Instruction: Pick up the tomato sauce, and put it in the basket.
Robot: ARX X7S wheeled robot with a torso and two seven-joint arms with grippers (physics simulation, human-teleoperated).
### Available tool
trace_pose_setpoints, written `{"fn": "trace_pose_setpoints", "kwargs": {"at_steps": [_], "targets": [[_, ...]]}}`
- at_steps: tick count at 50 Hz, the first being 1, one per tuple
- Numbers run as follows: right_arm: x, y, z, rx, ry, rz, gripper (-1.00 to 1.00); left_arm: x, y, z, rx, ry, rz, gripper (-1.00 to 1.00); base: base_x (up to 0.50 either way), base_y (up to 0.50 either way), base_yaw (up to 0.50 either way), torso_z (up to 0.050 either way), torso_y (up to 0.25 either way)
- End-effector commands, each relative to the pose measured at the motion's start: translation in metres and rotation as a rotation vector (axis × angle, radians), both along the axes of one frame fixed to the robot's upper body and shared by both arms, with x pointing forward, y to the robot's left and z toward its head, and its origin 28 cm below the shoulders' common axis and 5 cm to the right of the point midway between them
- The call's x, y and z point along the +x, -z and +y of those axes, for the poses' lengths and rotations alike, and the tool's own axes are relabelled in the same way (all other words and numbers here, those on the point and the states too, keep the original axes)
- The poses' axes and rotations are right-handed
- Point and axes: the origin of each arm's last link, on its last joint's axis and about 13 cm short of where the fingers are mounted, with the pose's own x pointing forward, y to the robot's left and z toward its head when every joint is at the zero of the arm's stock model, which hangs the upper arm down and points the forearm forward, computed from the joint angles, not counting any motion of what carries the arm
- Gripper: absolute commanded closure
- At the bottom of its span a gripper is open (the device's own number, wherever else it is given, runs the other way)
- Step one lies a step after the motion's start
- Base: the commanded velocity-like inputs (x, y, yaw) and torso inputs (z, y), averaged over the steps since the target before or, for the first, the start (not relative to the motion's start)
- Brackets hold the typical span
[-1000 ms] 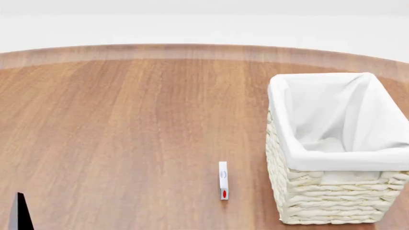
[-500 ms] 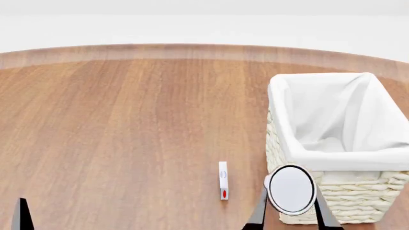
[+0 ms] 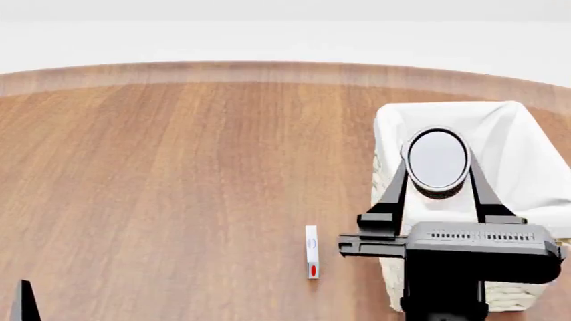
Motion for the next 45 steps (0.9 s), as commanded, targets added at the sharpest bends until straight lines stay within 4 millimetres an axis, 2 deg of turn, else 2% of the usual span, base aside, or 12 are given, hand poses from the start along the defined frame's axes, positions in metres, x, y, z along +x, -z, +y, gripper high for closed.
{"fn": "trace_pose_setpoints", "kwargs": {"at_steps": [1,9,14,15,16,17,18,23,26,31,39,45], "targets": [[0.053,-0.007,-0.02,-0.079,0.103,0.029,1.0,-0.003,-0.001,0.001,0.004,-0.009,-0.003,-1.0,0.0,0.0,0.0,0.0,0.0],[0.098,-0.012,-0.031,-0.065,0.125,0.081,1.0,-0.006,-0.002,0.003,0.006,-0.016,-0.007,-1.0,0.0,0.0,0.0,0.0,0.0],[0.127,-0.022,-0.043,0.007,0.13,0.141,1.0,-0.008,-0.002,0.003,0.011,-0.02,-0.007,-1.0,0.0,0.0,0.0,0.0,0.0],[0.138,-0.034,-0.044,0.077,0.095,0.145,1.0,-0.009,-0.002,0.003,0.014,-0.021,-0.007,-1.0,0.0,0.0,0.0,0.0,0.0],[0.144,-0.036,-0.046,0.081,0.1,0.153,1.0,-0.01,-0.002,0.003,0.015,-0.022,-0.006,-1.0,0.01,0.0,0.0,0.0,0.0],[0.145,-0.029,-0.051,0.087,0.133,0.239,1.0,-0.011,-0.003,0.003,0.018,-0.024,-0.007,-1.0,0.0,0.0,0.0,0.0,0.0],[0.145,-0.029,-0.051,0.087,0.133,0.239,1.0,-0.011,-0.003,0.003,0.018,-0.024,-0.007,-1.0,0.0,0.0,0.0,0.0,0.0],[0.148,-0.043,-0.057,0.128,0.157,0.34,1.0,-0.014,-0.004,0.003,0.024,-0.029,-0.012,-1.0,0.0,0.0,0.0,0.0,0.0],[0.149,-0.048,-0.059,0.076,0.18,0.382,1.0,-0.016,-0.006,0.002,0.027,-0.025,-0.016,-1.0,0.0,0.0,0.0,0.0,0.0],[0.15,-0.062,-0.06,0.153,0.171,0.49,1.0,-0.016,-0.007,0.002,0.034,-0.029,-0.018,-1.0,0.0,0.0,0.0,0.0,0.0],[0.146,-0.071,-0.056,0.245,0.143,0.689,1.0,-0.016,-0.013,0.002,0.043,-0.034,-0.03,-1.0,0.0,0.0,0.0,0.0,0.001],[0.145,-0.078,-0.057,0.262,0.194,0.731,1.0,-0.017,-0.015,0.002,0.047,-0.04,-0.035,-1.0,0.0,0.0,0.0,0.0,0.0]]}}
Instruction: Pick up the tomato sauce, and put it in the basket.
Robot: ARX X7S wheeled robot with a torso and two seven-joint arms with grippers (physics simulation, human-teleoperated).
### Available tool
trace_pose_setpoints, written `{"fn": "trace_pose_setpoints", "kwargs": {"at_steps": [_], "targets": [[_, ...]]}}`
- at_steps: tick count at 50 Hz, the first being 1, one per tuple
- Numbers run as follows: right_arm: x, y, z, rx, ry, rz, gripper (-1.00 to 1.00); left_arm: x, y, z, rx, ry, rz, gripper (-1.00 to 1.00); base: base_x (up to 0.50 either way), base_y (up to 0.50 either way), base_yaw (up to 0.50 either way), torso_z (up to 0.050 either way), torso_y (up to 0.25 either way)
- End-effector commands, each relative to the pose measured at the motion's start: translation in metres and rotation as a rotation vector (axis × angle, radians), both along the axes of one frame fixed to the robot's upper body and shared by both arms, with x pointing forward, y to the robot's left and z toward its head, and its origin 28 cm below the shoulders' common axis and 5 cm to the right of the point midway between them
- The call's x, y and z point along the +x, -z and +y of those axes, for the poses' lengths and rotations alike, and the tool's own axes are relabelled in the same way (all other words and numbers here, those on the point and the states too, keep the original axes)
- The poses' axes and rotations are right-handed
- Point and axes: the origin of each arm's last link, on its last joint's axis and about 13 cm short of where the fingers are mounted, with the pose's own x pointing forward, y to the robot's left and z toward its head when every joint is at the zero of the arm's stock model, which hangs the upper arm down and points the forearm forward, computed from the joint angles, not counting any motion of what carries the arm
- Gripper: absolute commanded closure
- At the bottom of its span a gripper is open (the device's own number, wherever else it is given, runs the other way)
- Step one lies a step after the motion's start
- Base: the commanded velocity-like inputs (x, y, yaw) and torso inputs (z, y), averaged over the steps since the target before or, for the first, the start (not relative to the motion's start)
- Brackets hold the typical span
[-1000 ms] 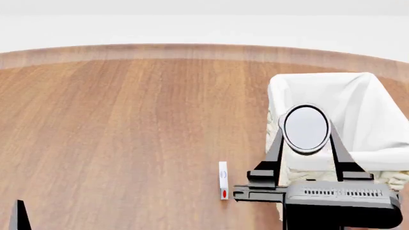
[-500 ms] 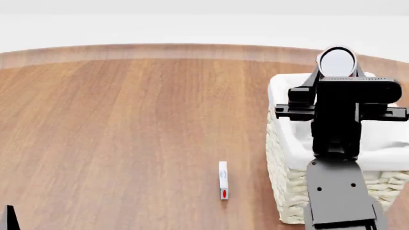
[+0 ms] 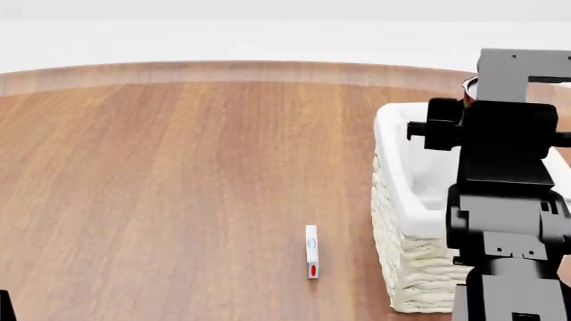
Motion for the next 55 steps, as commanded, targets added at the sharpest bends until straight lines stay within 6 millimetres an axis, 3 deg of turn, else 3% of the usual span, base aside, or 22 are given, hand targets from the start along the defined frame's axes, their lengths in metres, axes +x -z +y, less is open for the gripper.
{"fn": "trace_pose_setpoints", "kwargs": {"at_steps": [1,34,55], "targets": [[-0.002,-0.02,0.0,0.044,0.049,0.147,1.0,-0.002,-0.004,0.0,0.01,-0.008,-0.01,-1.0,0.0,0.0,0.0,0.0,0.0],[-0.014,0.014,-0.002,0.103,0.015,0.305,1.0,-0.011,-0.005,-0.004,0.021,0.018,-0.011,-1.0,0.0,0.0,0.0,0.0,0.0],[-0.013,0.015,-0.003,0.107,-0.026,0.286,1.0,-0.013,-0.002,-0.005,0.02,0.027,-0.007,-1.0,0.0,0.0,0.0,0.0,0.0]]}}
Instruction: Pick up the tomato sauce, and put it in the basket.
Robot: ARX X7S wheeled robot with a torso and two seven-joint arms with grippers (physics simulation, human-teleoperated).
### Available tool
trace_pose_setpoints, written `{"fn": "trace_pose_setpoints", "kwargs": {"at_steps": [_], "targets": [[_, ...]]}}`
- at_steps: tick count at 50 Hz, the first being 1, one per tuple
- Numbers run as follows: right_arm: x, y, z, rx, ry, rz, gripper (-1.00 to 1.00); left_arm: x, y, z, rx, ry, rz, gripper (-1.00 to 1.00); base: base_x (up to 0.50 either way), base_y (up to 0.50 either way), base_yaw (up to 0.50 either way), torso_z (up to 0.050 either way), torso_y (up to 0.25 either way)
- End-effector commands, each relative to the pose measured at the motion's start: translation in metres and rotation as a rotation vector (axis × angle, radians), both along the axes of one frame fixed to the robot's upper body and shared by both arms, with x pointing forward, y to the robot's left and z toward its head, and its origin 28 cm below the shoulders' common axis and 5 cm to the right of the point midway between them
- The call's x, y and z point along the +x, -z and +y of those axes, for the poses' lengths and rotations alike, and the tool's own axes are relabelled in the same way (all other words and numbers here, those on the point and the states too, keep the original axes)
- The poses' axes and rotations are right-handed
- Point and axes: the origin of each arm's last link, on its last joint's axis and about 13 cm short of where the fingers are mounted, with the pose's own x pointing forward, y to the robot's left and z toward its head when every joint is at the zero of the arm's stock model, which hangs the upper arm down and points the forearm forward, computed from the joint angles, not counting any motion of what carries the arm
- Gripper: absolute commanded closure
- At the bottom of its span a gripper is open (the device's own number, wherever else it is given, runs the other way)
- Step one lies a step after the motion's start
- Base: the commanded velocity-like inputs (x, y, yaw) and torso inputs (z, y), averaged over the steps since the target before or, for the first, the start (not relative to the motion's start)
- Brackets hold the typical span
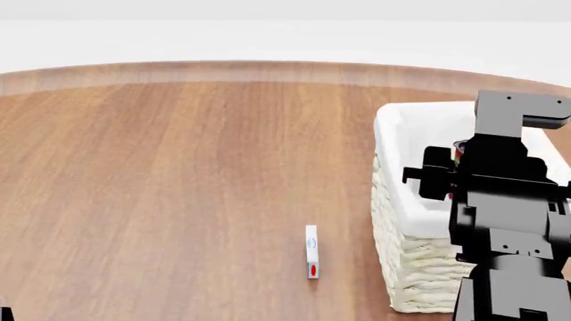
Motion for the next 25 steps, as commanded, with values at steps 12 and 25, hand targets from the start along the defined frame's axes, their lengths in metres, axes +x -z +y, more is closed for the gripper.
{"fn": "trace_pose_setpoints", "kwargs": {"at_steps": [12,25], "targets": [[0.0015,-0.0027,-0.0033,-0.023,-0.02,-0.035,-1.0,-0.0001,0.0015,-0.0002,-0.001,0.004,0.006,-1.0,0.0,0.0,0.0,0.0,0.0],[0.0016,-0.0031,-0.0043,-0.023,-0.015,-0.043,-1.0,-0.0016,0.0014,0.0001,-0.001,0.004,0.004,-1.0,0.0,0.0,0.0,0.0,0.0]]}}
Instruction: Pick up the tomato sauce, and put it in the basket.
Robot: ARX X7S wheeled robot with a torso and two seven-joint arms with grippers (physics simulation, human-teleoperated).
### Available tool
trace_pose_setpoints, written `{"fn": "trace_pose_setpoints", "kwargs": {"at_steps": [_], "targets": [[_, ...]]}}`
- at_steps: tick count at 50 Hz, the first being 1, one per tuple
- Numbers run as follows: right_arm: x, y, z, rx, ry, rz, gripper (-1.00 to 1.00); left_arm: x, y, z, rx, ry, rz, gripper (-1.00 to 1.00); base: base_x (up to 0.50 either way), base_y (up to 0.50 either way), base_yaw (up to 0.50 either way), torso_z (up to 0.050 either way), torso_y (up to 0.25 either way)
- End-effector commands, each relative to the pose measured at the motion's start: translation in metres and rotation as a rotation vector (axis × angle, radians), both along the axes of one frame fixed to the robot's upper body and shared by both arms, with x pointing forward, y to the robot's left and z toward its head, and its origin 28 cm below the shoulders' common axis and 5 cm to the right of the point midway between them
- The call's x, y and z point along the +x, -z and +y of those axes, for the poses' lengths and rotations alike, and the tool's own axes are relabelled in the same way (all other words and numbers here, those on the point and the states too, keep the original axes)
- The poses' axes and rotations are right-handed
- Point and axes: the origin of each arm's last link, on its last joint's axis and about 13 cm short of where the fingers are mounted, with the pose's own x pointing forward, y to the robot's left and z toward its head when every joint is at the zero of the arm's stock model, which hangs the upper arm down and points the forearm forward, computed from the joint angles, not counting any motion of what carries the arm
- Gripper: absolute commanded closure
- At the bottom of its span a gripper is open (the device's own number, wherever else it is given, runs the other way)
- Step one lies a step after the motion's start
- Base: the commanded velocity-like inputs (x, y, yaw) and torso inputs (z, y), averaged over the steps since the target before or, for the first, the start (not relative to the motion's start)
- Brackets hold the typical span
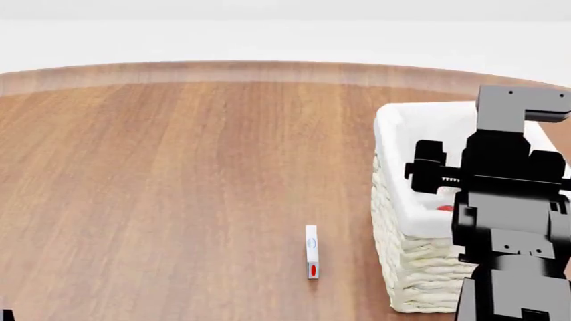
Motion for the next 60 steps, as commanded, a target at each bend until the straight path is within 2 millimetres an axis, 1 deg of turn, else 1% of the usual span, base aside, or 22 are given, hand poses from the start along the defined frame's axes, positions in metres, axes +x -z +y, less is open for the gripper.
{"fn": "trace_pose_setpoints", "kwargs": {"at_steps": [1,6,10,14,15,19,20,22,23,26,28,33,37,38,41,43,44,48,52,53,54,60], "targets": [[0.0,-0.001,-0.001,-0.004,0.001,-0.011,-1.0,-0.001,0.0,0.0,0.0,0.0,-0.001,-1.0,0.0,0.0,0.0,0.0,0.0],[0.002,-0.004,0.0,-0.011,-0.007,-0.036,-1.0,-0.001,0.0,0.0,0.0,0.002,-0.001,-1.0,0.0,0.0,0.0,0.0,0.0],[0.008,-0.006,0.006,-0.061,-0.054,-0.134,-1.0,-0.002,0.002,0.0,0.0,0.004,0.004,-1.0,0.0,0.0,0.0,0.0,0.0],[0.01,-0.001,0.011,-0.104,-0.088,-0.202,-1.0,-0.002,0.002,0.0,0.001,0.007,0.005,-1.0,0.0,0.0,0.0,0.0,0.0],[0.011,0.0,0.012,-0.146,-0.086,-0.213,-1.0,-0.002,0.002,0.0,0.0,0.009,0.006,-1.0,0.0,0.0,0.0,0.0,0.0],[0.015,-0.003,0.019,-0.165,-0.131,-0.314,-1.0,-0.002,0.005,0.0,0.002,0.011,0.01,-1.0,0.0,0.0,0.0,0.0,0.0],[0.017,-0.005,0.022,-0.238,-0.155,-0.357,-1.0,-0.001,0.006,0.0,0.006,0.006,0.01,-1.0,0.0,0.0,0.0,0.0,0.0],[0.018,-0.008,0.025,-0.197,-0.18,-0.39,-1.0,-0.001,0.005,0.0,0.004,0.003,0.009,-1.0,0.0,0.0,0.0,0.0,0.0],[0.019,-0.01,0.026,-0.255,-0.181,-0.418,-1.0,-0.001,0.006,0.001,0.003,0.0,0.008,-1.0,0.0,0.0,0.0,0.0,0.0],[0.021,-0.012,0.031,-0.326,-0.208,-0.476,-1.0,-0.001,0.008,0.001,0.005,-0.006,0.01,-1.0,0.0,0.0,0.0,0.0,0.0],[0.021,-0.009,0.034,-0.438,-0.201,-0.53,-1.0,-0.002,0.008,0.002,0.004,-0.007,0.014,-1.0,0.0,0.0,0.0,0.0,0.0],[0.019,-0.002,0.04,-0.471,-0.222,-0.598,-1.0,-0.004,0.01,0.002,-0.002,0.0,0.017,-1.0,0.0,0.0,0.0,0.0,0.0],[0.0,0.003,0.046,-0.516,-0.225,-0.673,-1.0,-0.005,0.011,0.001,-0.003,0.008,0.021,-1.0,0.0,0.0,0.0,0.0,0.0],[-0.009,0.006,0.048,-0.547,-0.213,-0.724,-1.0,-0.006,0.012,0.001,-0.006,0.014,0.022,-1.0,0.0,0.0,0.0,0.0,0.0],[-0.022,0.011,0.053,-0.528,-0.207,-0.778,-1.0,-0.007,0.012,0.0,-0.008,0.017,0.023,-1.0,0.0,0.0,0.0,0.0,0.0],[-0.036,0.017,0.059,-0.525,-0.217,-0.828,-1.0,-0.007,0.013,0.0,-0.009,0.02,0.025,-1.0,0.0,0.0,0.0,0.0,0.0],[-0.04,0.017,0.06,-0.533,-0.217,-0.833,-1.0,-0.007,0.013,0.0,-0.01,0.022,0.027,-1.0,0.0,0.0,0.0,0.0,0.0],[-0.069,0.011,0.07,-0.507,-0.236,-0.928,-1.0,-0.008,0.013,-0.001,-0.007,0.023,0.03,-1.0,0.0,0.0,0.0,0.0,0.0],[-0.089,0.007,0.074,-0.537,-0.225,-1.008,-1.0,-0.009,0.014,-0.001,-0.01,0.025,0.033,-1.0,0.0,0.0,0.0,0.0,0.0],[-0.089,0.007,0.074,-0.537,-0.225,-1.008,-1.0,-0.009,0.014,-0.001,-0.01,0.025,0.033,-1.0,0.0,0.0,0.0,0.0,0.0],[-0.094,0.011,0.075,-0.621,-0.215,-1.04,-1.0,-0.009,0.015,-0.001,-0.007,0.027,0.035,-1.0,0.0,0.0,0.0,0.0,0.0],[-0.104,0.027,0.078,-0.599,-0.226,-1.033,-1.0,-0.01,0.016,-0.002,-0.003,0.036,0.039,-1.0,0.0,0.0,0.0,0.0,0.0]]}}
